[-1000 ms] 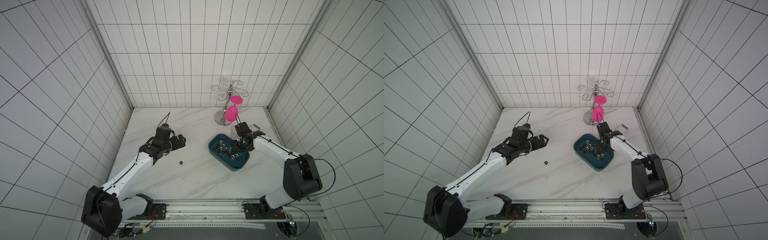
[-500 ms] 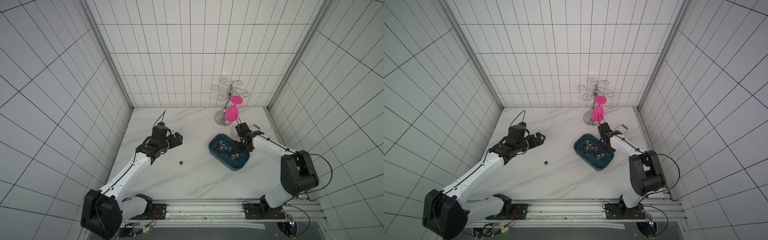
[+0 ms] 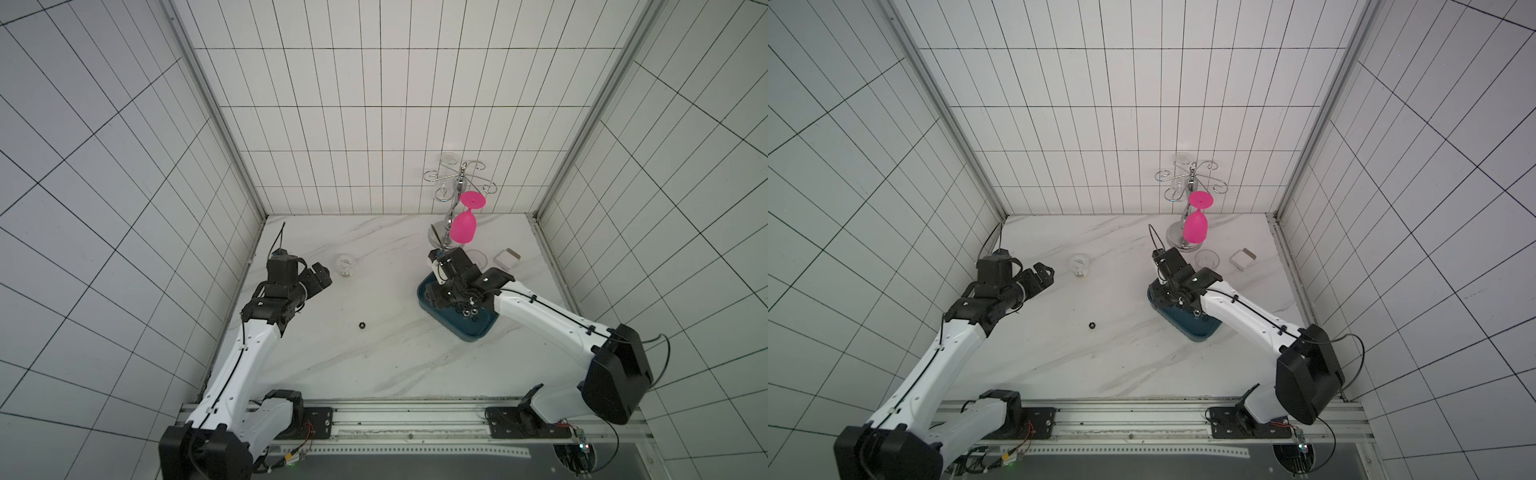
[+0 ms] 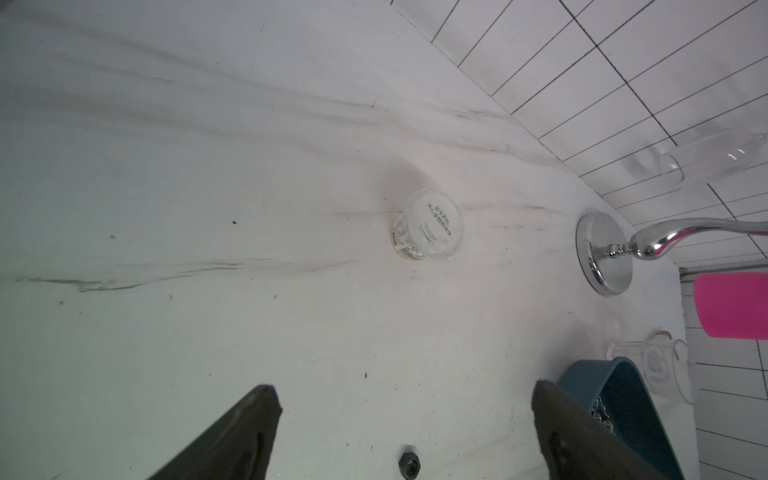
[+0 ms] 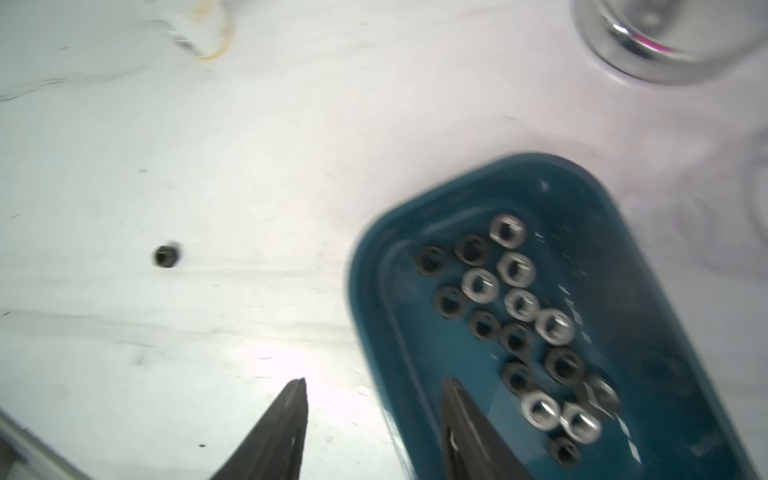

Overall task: Put the nuts on the desktop into the storage box
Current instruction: Place the nut in the storage box, then pick up the nut from the center of the board.

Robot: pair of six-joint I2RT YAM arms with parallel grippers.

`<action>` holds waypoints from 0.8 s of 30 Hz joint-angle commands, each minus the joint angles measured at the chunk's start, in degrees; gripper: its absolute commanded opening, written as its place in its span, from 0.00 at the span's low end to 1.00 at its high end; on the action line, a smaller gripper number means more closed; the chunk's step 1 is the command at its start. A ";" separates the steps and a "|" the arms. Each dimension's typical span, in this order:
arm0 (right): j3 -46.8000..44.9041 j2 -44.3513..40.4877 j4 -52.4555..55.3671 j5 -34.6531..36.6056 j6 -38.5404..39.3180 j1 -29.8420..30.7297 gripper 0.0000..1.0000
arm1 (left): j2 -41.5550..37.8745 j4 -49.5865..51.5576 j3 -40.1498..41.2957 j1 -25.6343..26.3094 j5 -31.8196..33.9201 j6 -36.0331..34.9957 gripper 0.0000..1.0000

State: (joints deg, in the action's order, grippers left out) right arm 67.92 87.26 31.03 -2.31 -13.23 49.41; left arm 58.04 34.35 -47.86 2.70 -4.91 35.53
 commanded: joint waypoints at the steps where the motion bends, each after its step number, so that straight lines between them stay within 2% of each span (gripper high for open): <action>1: 3.40 6.74 -3.09 -4.08 2.24 5.68 0.58 | -2.01 4.14 0.93 -1.41 0.85 -0.99 0.98; 7: 12.55 19.66 -2.60 -2.99 4.74 12.24 0.59 | -4.74 9.19 2.82 -1.63 0.17 0.43 0.98; 13: 23.38 31.75 0.78 -0.19 5.06 15.05 0.59 | -8.61 10.84 4.41 -1.92 3.93 -0.81 0.98; 20: 30.13 39.12 2.84 1.24 4.88 16.65 0.54 | -9.12 10.46 3.77 -2.18 3.64 -2.01 0.98; 24: 31.47 41.01 3.97 1.94 4.80 17.12 0.46 | -8.47 11.48 2.85 -2.33 3.83 -2.91 0.98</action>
State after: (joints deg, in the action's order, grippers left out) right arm 97.38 126.72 32.27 -2.02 -8.58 65.78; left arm 49.47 45.21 -43.48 0.69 -2.24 34.26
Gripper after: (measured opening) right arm 0.472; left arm 0.983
